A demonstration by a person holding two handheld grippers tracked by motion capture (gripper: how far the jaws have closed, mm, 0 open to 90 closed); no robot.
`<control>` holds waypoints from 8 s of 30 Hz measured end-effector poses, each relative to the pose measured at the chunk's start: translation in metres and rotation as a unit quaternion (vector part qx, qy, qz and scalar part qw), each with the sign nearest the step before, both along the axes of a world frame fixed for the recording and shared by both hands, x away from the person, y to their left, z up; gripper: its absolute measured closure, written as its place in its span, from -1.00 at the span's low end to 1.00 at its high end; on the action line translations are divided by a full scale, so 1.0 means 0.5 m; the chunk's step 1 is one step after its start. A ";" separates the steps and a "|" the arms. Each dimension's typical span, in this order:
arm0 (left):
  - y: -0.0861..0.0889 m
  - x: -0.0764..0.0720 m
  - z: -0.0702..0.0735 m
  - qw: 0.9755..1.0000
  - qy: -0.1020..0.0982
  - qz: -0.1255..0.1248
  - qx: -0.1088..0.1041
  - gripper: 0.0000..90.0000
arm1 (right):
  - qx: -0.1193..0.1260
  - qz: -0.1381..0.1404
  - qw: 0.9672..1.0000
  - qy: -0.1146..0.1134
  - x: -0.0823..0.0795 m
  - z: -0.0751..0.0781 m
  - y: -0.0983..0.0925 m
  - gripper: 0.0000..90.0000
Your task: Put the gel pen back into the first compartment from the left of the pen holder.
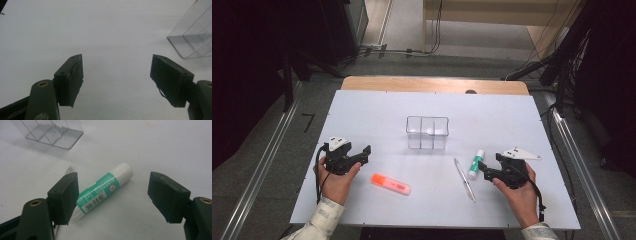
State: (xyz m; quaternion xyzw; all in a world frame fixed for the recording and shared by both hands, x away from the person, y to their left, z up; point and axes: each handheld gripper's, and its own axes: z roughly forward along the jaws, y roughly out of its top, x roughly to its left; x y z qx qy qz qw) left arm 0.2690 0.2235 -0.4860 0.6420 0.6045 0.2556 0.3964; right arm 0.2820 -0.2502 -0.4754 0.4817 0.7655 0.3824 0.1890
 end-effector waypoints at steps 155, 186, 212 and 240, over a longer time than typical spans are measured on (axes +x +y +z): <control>0.005 0.002 0.002 1.000 -0.002 0.003 -0.011 -0.42 | -0.010 0.083 0.997 0.008 0.021 0.034 0.200 0.76; 0.010 0.002 0.001 1.000 -0.001 0.008 -0.018 -0.42 | 0.010 0.116 0.993 -0.018 0.090 0.112 0.288 0.76; 0.014 0.003 0.001 1.000 0.000 0.010 -0.017 -0.42 | 0.025 0.132 0.991 -0.031 0.137 0.141 0.363 0.76; 0.012 0.003 0.001 1.000 -0.004 0.008 -0.012 -0.42 | 0.035 0.121 0.992 -0.026 0.197 0.161 0.408 0.76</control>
